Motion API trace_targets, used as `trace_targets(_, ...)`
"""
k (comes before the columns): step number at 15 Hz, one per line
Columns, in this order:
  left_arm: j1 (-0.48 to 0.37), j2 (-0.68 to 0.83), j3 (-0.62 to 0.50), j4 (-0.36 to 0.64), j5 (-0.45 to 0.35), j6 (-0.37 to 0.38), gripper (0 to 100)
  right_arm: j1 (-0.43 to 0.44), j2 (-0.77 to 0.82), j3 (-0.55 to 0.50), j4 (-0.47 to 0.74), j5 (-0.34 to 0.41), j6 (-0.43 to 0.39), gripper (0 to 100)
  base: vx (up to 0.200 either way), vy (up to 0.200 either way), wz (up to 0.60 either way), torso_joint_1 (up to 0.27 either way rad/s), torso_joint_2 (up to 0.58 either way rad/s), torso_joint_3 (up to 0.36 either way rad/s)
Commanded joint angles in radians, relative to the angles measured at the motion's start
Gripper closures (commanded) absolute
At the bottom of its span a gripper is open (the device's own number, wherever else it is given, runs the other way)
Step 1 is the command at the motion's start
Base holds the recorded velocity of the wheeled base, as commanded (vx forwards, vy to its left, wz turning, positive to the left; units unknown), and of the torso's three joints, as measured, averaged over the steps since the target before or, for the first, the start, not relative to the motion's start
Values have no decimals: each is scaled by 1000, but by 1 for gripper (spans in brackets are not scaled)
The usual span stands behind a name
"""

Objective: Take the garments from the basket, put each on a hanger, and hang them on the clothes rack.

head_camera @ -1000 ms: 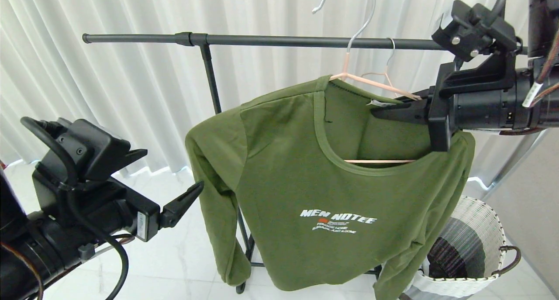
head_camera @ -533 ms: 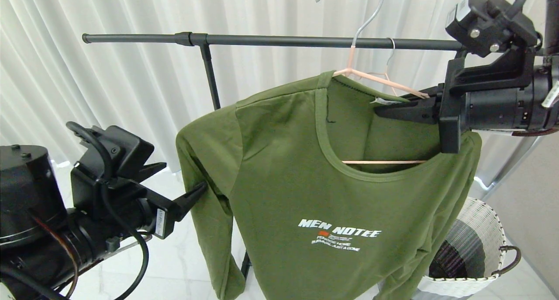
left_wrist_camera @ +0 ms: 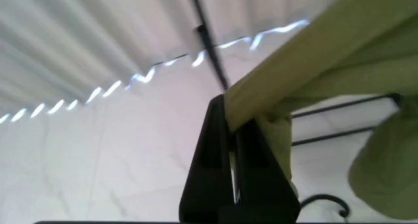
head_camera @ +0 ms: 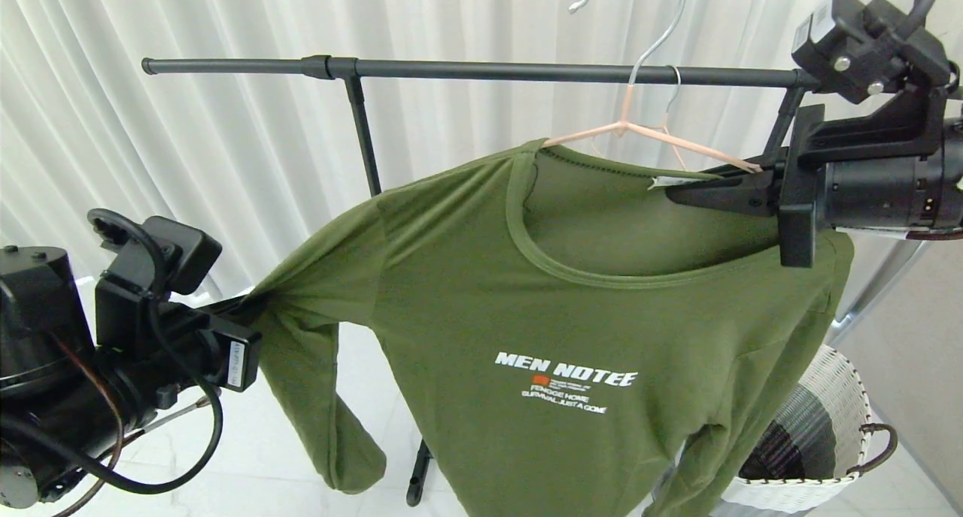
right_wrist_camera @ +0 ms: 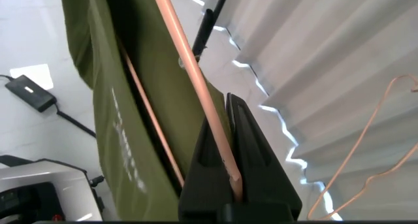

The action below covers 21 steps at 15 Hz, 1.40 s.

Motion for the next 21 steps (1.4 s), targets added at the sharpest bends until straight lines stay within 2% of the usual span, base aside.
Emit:
trace_targets(1,58,4,9,1,2,2,100,-3,-5,0,0,0,-1,100,0,0,0,0,0,0)
trace_targets(5,34,-4,21,-1,2,51,100,-3,-4,-3,-2,0,-1,100,0,0,0,0,0,0)
trace_targets(6,24,-9,24,-2,1,60,0,-3,-5,-6,-2,0,1,100,0,0,0,0,0,0)
trace_targets(13,12,-46,108,-154,-2,60,0,-3,-5,-8,0,-51,4,100,0,0,0,0,0,0)
trace_targets(15,12,-42,102,-210,-1,78,0,1,-2,-8,8,-155,39,100,0,0,0,0,0,0)
trace_targets(17,14,-52,118,-271,-2,204,0,26,4,-9,54,-339,124,100,0,0,0,0,0,0)
trace_targets(20,14,-53,116,-305,-4,233,0,66,39,-15,75,-562,305,100,0,0,0,0,0,0)
trace_targets(21,14,-55,115,-305,-4,235,0,67,54,-28,77,-589,348,100,0,0,0,0,0,0)
